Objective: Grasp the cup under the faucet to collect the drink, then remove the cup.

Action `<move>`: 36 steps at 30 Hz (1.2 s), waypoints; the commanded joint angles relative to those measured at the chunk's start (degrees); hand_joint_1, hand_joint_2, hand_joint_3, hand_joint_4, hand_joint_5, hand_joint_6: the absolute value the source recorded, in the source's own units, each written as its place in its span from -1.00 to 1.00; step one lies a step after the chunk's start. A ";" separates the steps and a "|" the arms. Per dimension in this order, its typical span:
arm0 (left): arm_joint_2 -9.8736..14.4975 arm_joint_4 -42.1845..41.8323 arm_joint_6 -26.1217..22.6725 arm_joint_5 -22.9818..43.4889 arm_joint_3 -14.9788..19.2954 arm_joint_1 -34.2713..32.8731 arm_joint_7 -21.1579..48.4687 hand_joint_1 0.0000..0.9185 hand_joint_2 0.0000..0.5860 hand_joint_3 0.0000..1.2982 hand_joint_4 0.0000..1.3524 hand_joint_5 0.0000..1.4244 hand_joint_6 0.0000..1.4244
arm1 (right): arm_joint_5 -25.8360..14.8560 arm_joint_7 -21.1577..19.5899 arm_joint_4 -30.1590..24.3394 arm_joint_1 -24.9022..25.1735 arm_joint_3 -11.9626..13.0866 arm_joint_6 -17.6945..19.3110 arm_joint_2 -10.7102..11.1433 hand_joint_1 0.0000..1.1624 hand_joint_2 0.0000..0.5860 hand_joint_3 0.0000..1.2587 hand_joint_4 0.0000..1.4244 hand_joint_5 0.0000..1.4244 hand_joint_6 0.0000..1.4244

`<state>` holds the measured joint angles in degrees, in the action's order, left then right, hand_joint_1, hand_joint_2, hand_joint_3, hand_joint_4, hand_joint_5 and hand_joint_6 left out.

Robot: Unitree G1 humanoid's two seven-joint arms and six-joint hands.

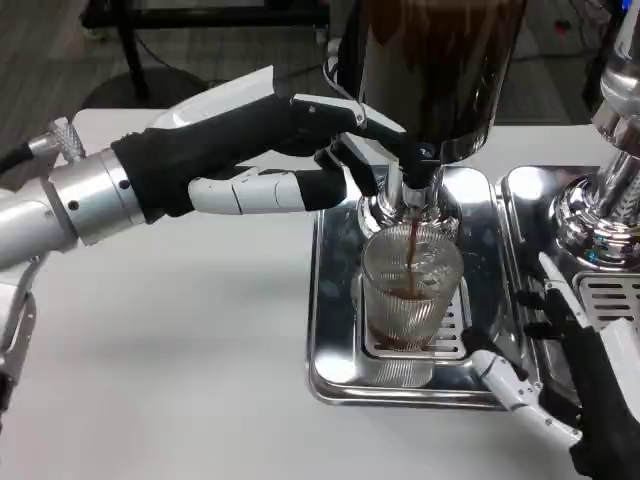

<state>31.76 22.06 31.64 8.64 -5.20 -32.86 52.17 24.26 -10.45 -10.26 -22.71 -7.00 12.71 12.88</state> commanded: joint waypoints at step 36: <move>1.35 -2.77 -1.76 -0.39 -0.74 2.44 1.88 -1.00 -0.77 -0.44 -0.38 -0.36 -0.15 | -3.07 6.33 14.24 14.71 -2.79 -1.07 -3.60 -0.16 -0.39 -1.00 -1.00 -1.00 -0.89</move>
<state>32.29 19.95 30.45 8.72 -5.20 -31.88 52.18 20.93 -3.34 2.79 -8.98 -9.72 12.10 9.56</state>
